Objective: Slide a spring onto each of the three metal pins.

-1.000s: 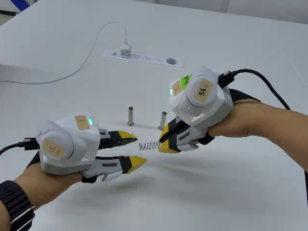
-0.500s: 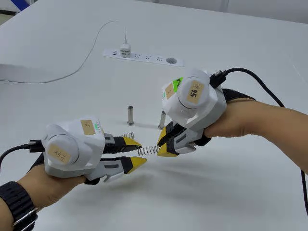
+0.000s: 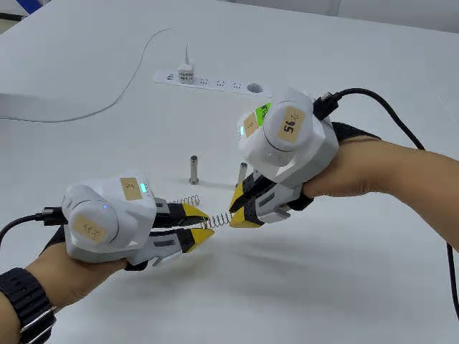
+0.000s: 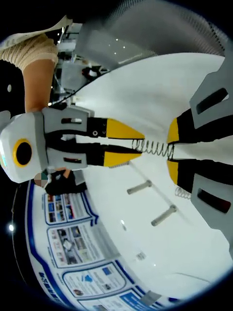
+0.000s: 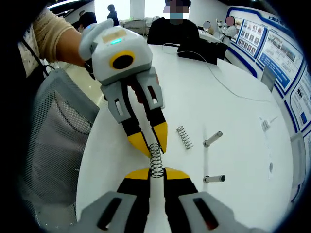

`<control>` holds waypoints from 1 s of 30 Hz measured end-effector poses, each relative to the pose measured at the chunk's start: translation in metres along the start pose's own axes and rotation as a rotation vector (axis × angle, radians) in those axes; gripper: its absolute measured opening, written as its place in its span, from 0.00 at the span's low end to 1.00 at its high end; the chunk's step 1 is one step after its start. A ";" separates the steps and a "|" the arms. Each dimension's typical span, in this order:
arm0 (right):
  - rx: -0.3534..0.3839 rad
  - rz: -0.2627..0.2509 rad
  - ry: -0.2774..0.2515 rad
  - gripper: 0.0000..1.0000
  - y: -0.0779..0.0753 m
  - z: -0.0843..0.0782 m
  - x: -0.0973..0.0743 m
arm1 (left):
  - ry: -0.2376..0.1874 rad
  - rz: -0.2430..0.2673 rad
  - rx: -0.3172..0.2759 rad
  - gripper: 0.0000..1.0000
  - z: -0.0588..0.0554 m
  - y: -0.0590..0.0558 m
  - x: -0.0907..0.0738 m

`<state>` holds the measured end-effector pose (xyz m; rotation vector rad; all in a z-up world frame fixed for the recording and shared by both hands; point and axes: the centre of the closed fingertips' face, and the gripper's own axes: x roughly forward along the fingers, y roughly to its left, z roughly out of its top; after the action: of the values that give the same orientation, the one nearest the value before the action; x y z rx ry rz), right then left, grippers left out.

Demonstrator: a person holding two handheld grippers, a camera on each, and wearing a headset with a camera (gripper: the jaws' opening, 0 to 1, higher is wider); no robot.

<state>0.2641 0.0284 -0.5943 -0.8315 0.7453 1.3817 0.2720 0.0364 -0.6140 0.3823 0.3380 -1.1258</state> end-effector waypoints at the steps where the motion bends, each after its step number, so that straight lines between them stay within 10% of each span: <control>1: 0.001 0.000 -0.012 0.11 0.000 0.003 -0.001 | 0.000 0.000 0.000 0.11 0.000 0.000 0.000; 30: 0.028 -0.055 -0.211 0.11 -0.005 0.050 -0.014 | -0.046 0.020 -0.035 0.11 0.011 0.006 0.000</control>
<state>0.2671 0.0636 -0.5559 -0.6679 0.5732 1.3818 0.2780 0.0339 -0.6037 0.3282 0.3121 -1.1061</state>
